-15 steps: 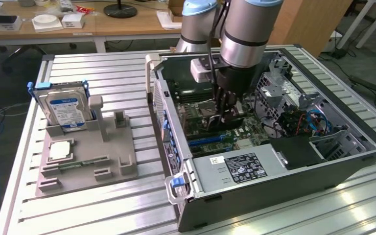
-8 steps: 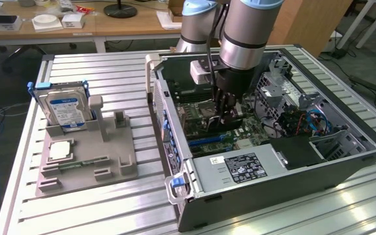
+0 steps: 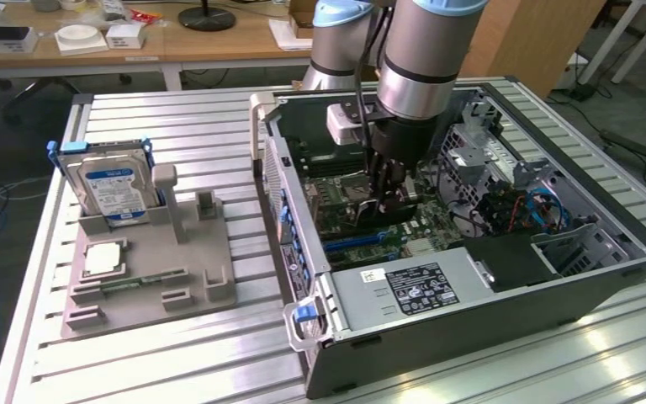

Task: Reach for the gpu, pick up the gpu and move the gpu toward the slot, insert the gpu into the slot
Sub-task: 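Insert the gpu into the slot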

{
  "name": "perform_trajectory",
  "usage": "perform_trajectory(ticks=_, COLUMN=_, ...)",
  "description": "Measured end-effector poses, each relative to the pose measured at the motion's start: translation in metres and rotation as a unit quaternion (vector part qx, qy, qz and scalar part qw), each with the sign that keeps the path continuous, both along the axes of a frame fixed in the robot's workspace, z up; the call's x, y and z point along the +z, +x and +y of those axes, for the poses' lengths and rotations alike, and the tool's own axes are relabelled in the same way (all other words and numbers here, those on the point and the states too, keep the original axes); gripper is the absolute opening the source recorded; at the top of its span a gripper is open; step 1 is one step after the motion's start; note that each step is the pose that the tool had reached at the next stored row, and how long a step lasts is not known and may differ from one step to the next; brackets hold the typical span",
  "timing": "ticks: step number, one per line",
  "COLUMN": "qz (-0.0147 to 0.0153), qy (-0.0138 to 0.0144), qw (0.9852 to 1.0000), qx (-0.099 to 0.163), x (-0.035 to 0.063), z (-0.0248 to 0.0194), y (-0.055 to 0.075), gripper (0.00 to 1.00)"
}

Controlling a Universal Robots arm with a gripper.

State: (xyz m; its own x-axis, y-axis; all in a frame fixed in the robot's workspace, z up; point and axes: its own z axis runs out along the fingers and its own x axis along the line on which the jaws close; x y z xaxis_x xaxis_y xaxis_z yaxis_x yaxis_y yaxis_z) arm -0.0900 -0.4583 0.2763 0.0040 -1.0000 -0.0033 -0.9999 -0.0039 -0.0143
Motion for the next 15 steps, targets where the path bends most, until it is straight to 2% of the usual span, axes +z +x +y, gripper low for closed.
perform_trajectory(ticks=15, qz=0.0000, qy=0.0001, qw=1.0000, qx=0.005, x=-0.0009, z=0.0000, y=-0.0005, gripper=0.26)
